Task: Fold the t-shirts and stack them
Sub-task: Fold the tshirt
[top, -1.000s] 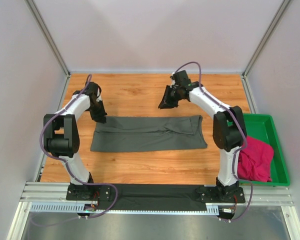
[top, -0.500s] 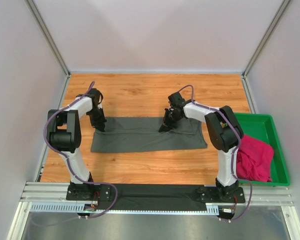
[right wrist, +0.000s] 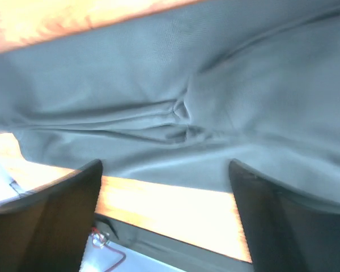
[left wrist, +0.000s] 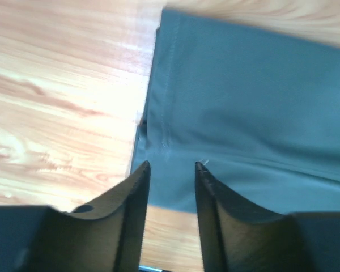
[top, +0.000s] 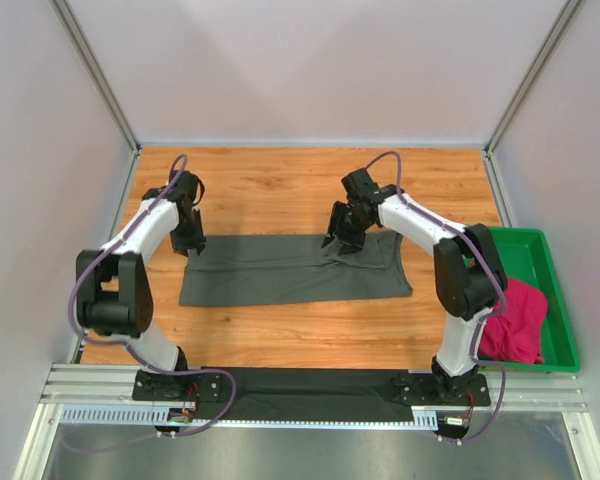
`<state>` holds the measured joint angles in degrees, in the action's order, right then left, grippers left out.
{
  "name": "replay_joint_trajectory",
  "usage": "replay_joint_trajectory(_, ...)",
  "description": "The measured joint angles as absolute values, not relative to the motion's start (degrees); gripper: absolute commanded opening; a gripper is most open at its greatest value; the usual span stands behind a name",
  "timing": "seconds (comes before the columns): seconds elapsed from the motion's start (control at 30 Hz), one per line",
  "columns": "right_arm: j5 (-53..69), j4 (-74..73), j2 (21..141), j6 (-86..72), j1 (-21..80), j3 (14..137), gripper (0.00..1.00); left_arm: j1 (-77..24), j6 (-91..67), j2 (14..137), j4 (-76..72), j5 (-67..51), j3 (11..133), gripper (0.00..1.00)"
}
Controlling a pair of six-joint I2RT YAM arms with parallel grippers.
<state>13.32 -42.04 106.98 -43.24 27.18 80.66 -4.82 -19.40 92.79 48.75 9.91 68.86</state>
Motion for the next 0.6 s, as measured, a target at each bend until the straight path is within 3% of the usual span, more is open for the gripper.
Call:
replay_joint_trajectory(0.03, 11.1, -43.2, 103.5, -45.1, 27.2, 80.2, 1.0, -5.9, -19.1, 89.4, 48.6, 10.6, 68.7, 0.56)
replay_joint_trajectory(0.2, 5.8, -46.6, 95.8, -54.7, 27.3, 78.3, 1.0, -12.2, -15.7, 78.3, 44.0, 8.5, 67.8, 0.6)
replay_joint_trajectory(0.33, 1.3, -51.7, 99.0, -64.5, 27.8, 78.9, 1.0, -19.2, -9.4, 82.0, 39.0, 6.5, 67.7, 0.63)
replay_joint_trajectory(0.37, 0.4, -52.4, 100.7, -67.2, 28.0, 78.9, 1.0, -21.3, -7.1, 84.4, 37.6, 5.9, 67.5, 0.73)
replay_joint_trajectory(0.4, 0.0, -52.9, 101.8, -68.9, 28.0, 78.9, 1.0, -22.5, -5.5, 86.0, 36.8, 5.5, 67.2, 0.77)
replay_joint_trajectory(0.6, -3.6, -54.1, 108.7, -76.9, 29.4, 80.1, 1.0, -26.1, -0.5, 91.9, 37.3, 3.8, 66.8, 0.81)
